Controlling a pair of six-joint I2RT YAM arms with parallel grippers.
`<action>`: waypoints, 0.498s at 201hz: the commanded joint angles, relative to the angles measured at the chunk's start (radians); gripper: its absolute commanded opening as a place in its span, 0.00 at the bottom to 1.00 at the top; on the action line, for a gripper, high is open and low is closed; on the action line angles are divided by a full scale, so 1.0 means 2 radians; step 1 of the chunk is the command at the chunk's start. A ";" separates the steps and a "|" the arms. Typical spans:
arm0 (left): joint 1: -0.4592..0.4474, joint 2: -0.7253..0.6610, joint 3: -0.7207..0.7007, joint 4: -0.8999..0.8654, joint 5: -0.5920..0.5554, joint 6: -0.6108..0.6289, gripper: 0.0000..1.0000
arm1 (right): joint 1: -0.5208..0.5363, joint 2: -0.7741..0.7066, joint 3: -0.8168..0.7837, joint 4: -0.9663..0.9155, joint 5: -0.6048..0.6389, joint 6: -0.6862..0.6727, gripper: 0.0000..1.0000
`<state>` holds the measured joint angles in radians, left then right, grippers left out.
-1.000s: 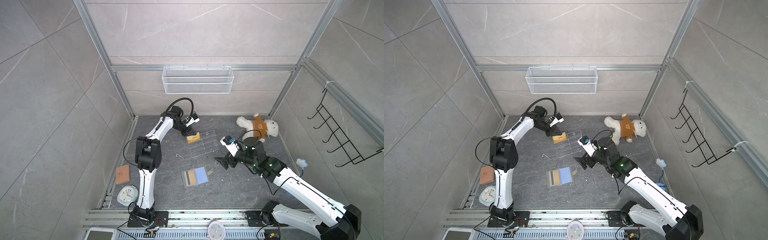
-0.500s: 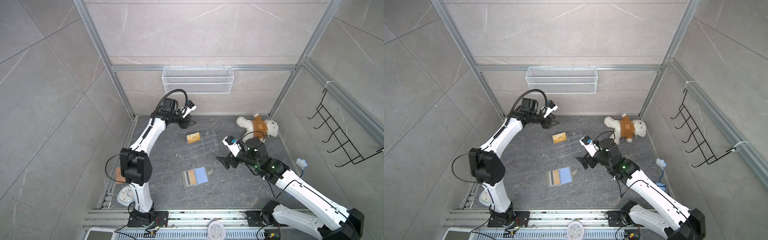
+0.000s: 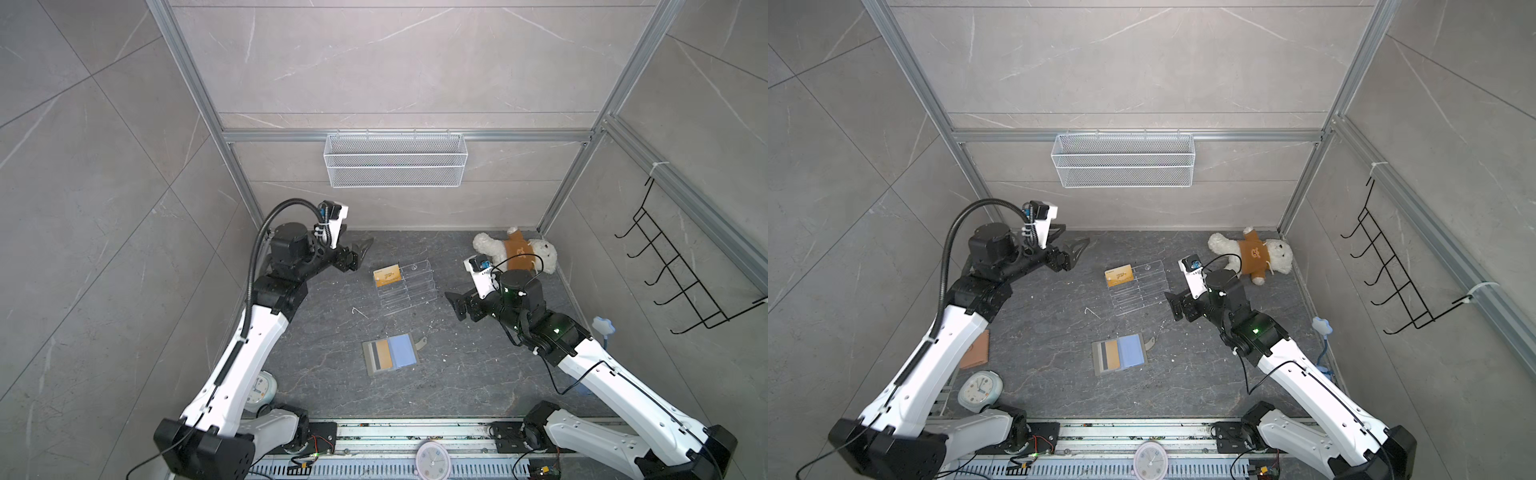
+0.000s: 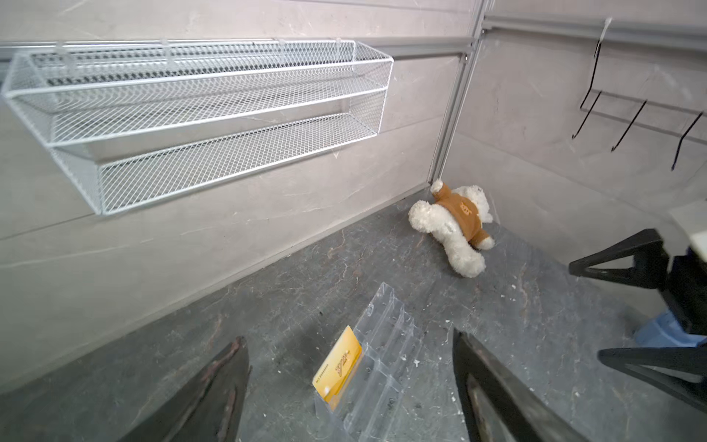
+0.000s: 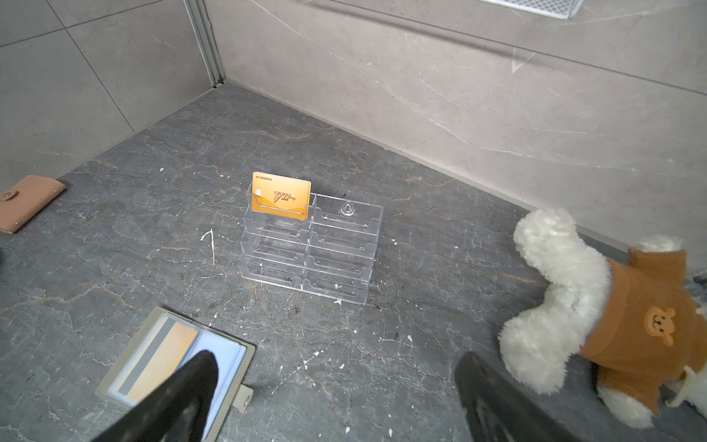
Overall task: Take the credit cards out of the card holder
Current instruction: Place the credit card in the storage box.
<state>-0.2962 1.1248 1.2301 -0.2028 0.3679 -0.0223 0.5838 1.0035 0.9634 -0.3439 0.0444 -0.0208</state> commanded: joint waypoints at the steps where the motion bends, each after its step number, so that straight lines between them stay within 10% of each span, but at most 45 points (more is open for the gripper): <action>1: 0.002 -0.069 -0.064 -0.013 -0.017 -0.117 0.86 | -0.003 -0.017 0.000 -0.006 -0.021 0.032 1.00; 72: 0.001 -0.192 -0.270 -0.048 -0.001 -0.332 0.85 | -0.008 -0.032 -0.007 -0.004 -0.029 0.064 0.87; 100: 0.000 -0.188 -0.333 -0.037 0.023 -0.426 0.83 | -0.008 -0.019 -0.002 -0.007 -0.070 0.100 0.63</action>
<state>-0.2966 0.7513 0.6319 -0.2939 0.3511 -0.6445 0.5697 0.9543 0.9573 -0.3443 -0.0158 0.0998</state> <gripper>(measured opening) 0.839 0.721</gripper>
